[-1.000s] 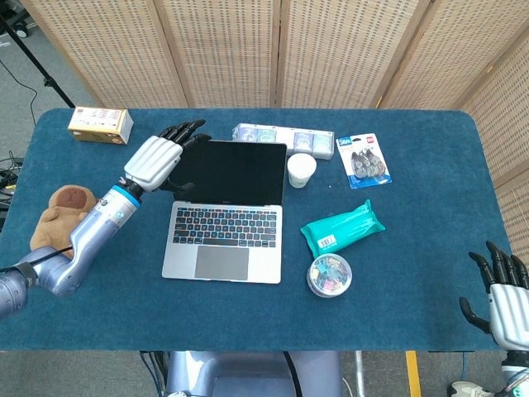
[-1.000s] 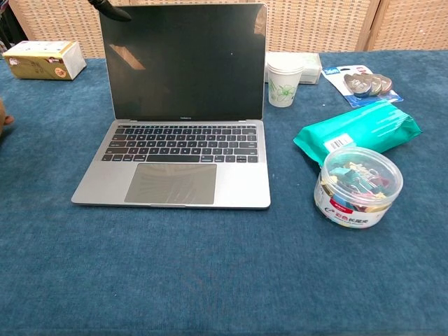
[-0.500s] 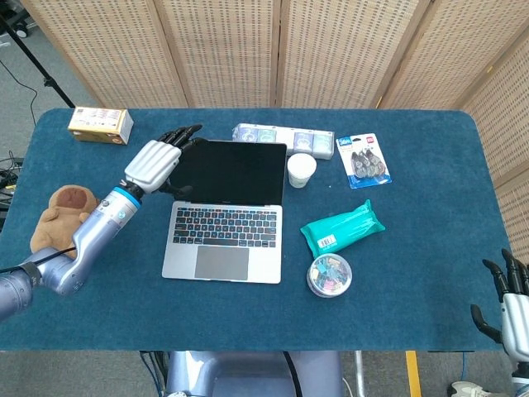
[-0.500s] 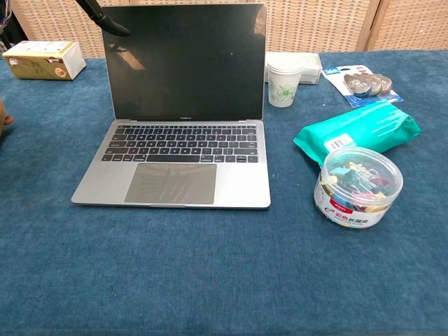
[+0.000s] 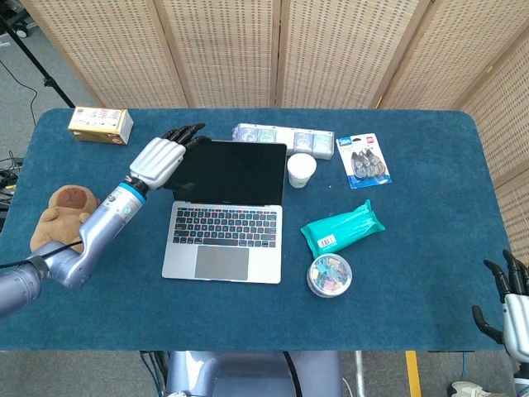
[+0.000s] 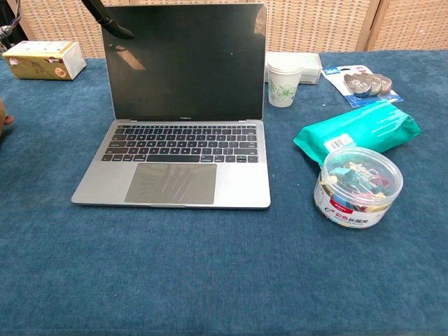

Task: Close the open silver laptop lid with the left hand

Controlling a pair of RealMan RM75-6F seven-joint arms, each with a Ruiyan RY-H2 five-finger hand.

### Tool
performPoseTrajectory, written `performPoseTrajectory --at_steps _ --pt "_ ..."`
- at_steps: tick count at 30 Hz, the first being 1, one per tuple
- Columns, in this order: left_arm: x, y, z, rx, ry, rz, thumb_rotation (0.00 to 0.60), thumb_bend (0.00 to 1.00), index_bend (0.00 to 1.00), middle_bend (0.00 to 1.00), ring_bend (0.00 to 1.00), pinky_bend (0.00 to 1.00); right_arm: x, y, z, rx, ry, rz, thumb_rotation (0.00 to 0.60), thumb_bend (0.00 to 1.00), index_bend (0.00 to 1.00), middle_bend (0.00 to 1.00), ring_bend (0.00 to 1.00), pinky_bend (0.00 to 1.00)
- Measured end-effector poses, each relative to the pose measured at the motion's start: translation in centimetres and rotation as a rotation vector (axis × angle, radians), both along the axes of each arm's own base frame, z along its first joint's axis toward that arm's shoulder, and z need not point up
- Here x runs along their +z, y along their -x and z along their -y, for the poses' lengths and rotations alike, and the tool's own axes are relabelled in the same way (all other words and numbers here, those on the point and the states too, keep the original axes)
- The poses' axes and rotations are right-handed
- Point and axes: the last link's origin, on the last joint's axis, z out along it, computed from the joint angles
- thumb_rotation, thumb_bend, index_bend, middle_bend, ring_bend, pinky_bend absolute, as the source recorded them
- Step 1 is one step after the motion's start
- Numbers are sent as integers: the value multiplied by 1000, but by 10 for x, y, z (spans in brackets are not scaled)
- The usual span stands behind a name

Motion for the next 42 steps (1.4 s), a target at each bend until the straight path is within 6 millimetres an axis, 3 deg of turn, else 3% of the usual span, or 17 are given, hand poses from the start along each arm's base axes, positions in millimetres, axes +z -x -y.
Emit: performPoseTrajectory --at_steps 9,26,42 --pt "2 3 -17 26 -28 -12 600 192 162 13 47 134 0 1 1 -7 -2 2 600 375 142 0 0 0" --pt "-21 -3 -33 38 9 -3 600 192 162 13 44 127 3 8 5 -35 4 7 600 375 142 0 0 0" --pt "-29 -15 -29 95 93 100 600 191 163 13 48 127 5 6 6 -23 4 17 600 375 142 0 0 0"
